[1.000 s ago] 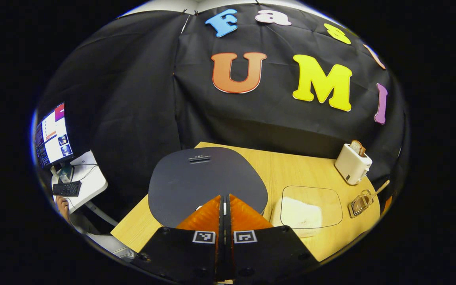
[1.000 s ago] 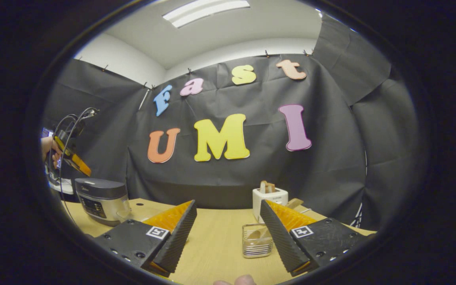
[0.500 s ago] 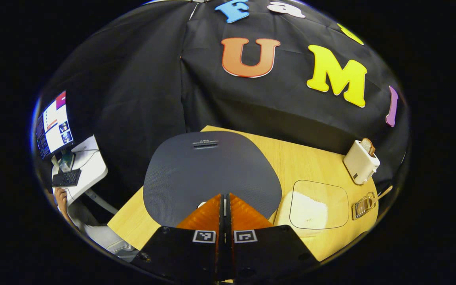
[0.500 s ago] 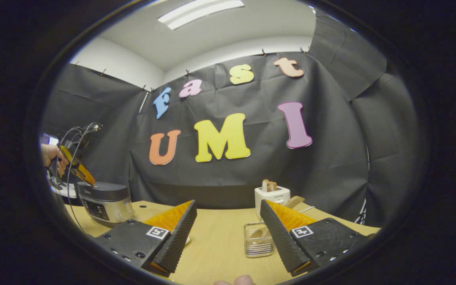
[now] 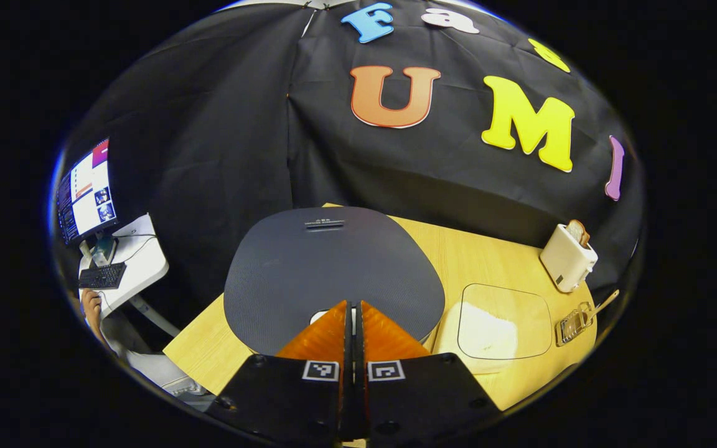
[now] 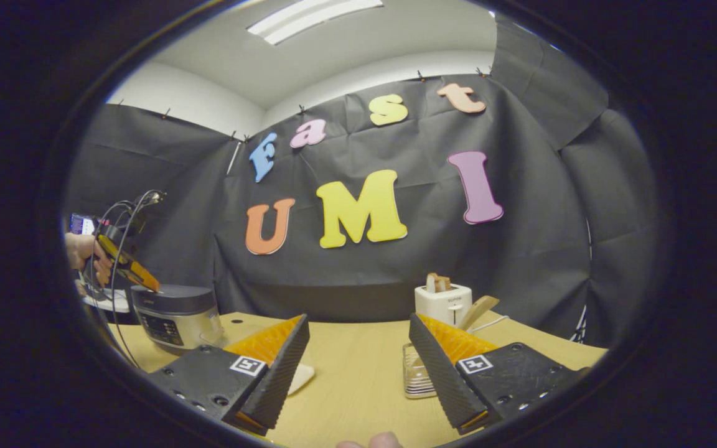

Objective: Close the left gripper, press the button to open the rice cooker; take a wooden spoon from the chopstick holder with the right hand, scoop a spoonful of rice and pour it into the rice cooker, then put the wooden spoon back into the chopstick holder.

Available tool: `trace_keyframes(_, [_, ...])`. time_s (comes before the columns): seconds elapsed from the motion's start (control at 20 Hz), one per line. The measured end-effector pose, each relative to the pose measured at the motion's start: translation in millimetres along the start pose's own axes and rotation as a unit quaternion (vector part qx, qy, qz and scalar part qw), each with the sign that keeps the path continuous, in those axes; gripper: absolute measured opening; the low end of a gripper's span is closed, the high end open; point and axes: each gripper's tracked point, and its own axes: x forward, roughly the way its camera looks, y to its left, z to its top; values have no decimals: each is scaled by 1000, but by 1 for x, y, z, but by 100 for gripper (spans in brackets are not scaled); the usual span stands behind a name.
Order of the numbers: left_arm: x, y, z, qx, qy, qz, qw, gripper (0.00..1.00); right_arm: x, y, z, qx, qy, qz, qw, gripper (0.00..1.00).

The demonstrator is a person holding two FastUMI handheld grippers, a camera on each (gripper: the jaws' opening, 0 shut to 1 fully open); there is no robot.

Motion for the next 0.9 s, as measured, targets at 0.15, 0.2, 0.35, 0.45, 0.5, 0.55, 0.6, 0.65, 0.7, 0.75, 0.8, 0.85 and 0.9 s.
trace_keyframes(0.15, [-3, 1, 8, -17, 0, -4, 1000, 3, -4, -7, 10, -7, -9, -11, 1000, 92])
trace_keyframes(0.2, [-4, 0, 16, -23, -12, -5, 1000, 3, -5, -9, 11, -8, -10, -13, 1000, 96])
trace_keyframes(0.35, [-19, 3, 46, -8, -66, 3, 998, 3, -8, -8, 17, -10, -14, -15, 1000, 96])
trace_keyframes(0.45, [-35, 0, 64, 19, -100, 3, 995, 11, -10, -8, 27, -15, -25, -17, 999, 92])
trace_keyframes(0.5, [-40, -4, 73, 28, -117, 0, 993, 19, -10, -7, 29, -17, -29, -18, 999, 95])
trace_keyframes(0.55, [-46, -10, 82, 35, -135, -3, 990, 38, -11, -6, 29, -18, -29, -18, 999, 95])
trace_keyframes(0.6, [-53, -11, 91, 41, -156, -3, 987, 57, -11, -6, 29, -16, -28, -17, 999, 95])
trace_keyframes(0.65, [-59, -14, 100, 46, -179, -1, 983, 77, -10, -6, 30, -16, -26, -18, 999, 96])
trace_keyframes(0.7, [-64, -17, 103, 49, -192, -7, 980, 97, -11, -9, 30, -18, -25, -21, 999, 96])
trace_keyframes(0.75, [-68, -23, 102, 51, -194, -15, 979, 100, -11, -11, 31, -20, -24, -26, 999, 96])
trace_keyframes(0.8, [-68, -27, 102, 56, -199, -20, 978, 100, -12, -13, 30, -20, -23, -29, 999, 96])
trace_keyframes(0.85, [-71, -27, 104, 60, -210, -20, 976, 100, -13, -14, 30, -20, -22, -32, 999, 96])
trace_keyframes(0.9, [-75, -29, 106, 63, -222, -20, 973, 100, -14, -16, 30, -20, -21, -33, 999, 96])
